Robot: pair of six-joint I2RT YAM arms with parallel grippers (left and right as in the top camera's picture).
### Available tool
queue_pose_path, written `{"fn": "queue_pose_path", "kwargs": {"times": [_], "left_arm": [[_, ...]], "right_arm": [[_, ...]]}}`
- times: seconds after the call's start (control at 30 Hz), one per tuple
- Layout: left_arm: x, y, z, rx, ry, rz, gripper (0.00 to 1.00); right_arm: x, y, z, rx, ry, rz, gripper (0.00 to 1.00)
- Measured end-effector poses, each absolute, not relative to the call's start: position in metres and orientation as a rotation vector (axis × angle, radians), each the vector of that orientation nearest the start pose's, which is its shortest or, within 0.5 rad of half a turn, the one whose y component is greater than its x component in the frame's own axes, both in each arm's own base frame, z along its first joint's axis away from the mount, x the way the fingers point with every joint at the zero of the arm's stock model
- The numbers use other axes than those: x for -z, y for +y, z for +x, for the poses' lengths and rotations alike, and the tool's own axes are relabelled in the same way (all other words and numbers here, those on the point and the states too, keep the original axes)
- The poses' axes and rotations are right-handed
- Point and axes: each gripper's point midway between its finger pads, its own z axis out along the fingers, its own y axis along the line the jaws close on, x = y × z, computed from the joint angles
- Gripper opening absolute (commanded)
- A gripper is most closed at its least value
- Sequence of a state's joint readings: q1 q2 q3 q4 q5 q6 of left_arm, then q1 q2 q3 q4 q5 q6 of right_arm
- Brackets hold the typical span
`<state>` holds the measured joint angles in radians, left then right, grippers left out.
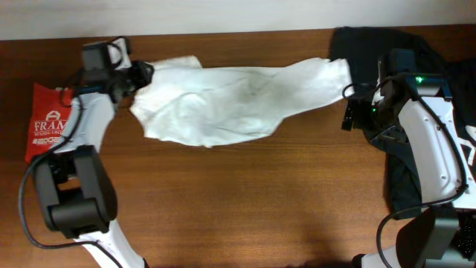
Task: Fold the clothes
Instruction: 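Grasp the T-shirt's left edge with the left gripper, pull it left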
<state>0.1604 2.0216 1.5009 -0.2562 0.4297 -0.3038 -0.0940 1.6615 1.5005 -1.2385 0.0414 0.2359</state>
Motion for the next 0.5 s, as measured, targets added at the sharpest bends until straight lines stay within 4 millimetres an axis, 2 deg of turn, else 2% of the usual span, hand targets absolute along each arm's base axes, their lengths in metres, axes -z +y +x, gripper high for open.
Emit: {"fn": "queue_pose_path", "kwargs": {"times": [0.1,0.2,0.3,0.4,0.5], "left_arm": [[-0.117,0.035,0.540,0.587,2.314,-0.378,0.99],[-0.120,0.025,0.539,0.651,2.312,-0.350,0.99],[-0.121,-0.005,0.538,0.690,2.326,-0.249,0.99],[-0.114,-0.062,0.532,0.642,2.376,-0.018,0.99],[-0.104,-0.109,0.525,0.465,2.402,0.225,0.99]], "right_arm": [[-0.154,-0.039,0.335,0.043,2.926,0.493,0.99],[-0.154,-0.039,0.335,0.043,2.926,0.493,0.99],[-0.154,-0.039,0.335,0.043,2.926,0.493,0.99],[-0.154,-0.039,0.335,0.043,2.926,0.492,0.99],[-0.154,-0.039,0.335,0.043,2.926,0.492,0.99]]}}
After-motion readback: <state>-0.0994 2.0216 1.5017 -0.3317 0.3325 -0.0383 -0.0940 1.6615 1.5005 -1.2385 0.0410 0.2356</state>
